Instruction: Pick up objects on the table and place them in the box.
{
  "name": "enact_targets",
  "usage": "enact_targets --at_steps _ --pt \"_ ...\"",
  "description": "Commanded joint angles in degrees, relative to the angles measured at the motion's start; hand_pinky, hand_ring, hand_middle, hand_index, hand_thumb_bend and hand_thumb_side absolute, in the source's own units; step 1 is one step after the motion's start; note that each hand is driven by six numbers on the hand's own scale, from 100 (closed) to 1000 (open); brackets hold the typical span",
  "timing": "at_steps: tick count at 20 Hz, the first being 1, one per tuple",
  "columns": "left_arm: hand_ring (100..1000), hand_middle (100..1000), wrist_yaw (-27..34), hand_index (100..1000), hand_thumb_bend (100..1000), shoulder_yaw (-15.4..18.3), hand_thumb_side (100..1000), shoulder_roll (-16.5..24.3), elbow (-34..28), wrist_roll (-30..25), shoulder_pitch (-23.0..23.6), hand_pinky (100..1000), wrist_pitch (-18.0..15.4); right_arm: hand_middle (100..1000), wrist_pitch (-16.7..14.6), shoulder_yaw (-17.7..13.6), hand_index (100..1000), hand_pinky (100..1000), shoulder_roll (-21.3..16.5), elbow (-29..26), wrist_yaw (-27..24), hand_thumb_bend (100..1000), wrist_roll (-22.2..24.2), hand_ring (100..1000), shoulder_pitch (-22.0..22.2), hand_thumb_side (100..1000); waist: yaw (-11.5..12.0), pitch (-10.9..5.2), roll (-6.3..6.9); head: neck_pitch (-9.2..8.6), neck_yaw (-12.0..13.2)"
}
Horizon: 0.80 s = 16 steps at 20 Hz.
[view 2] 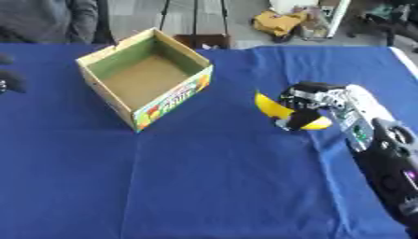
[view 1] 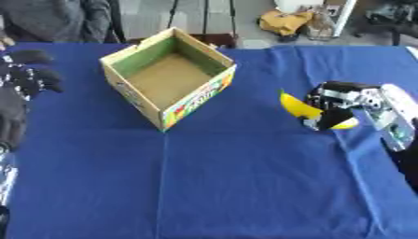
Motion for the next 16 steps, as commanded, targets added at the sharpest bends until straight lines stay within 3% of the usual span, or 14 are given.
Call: enact_targets --at_steps 1,9,16 --pt "569 632 0.2 706 591 0.1 1000 1.0 -0.7 -0.3 -0.6 537 -0.1 516 0.4 -0.8 653 556 -1.7 -2.1 0.0 100 -0.2 531 -2.1 456 0.1 -0.87 0.02 0.0 -0.2" --pt "570 632 0.2 706 588 -0.3 1000 1.2 -0.7 -0.7 -0.7 537 0.0 516 0.2 -1.4 654 561 -1.1 -2.9 1.0 100 -0.6 536 -4.1 474 0.5 -0.89 -0.27 -0.17 -0.6" --pt "570 633 0.3 706 589 -1.6 1000 1.4 -1.1 -2.0 -2.3 537 0.4 511 0.3 -2.8 653 563 3.2 -0.3 5.9 100 -3.6 538 -12.4 491 3.8 0.23 -1.11 -2.0 -2.8"
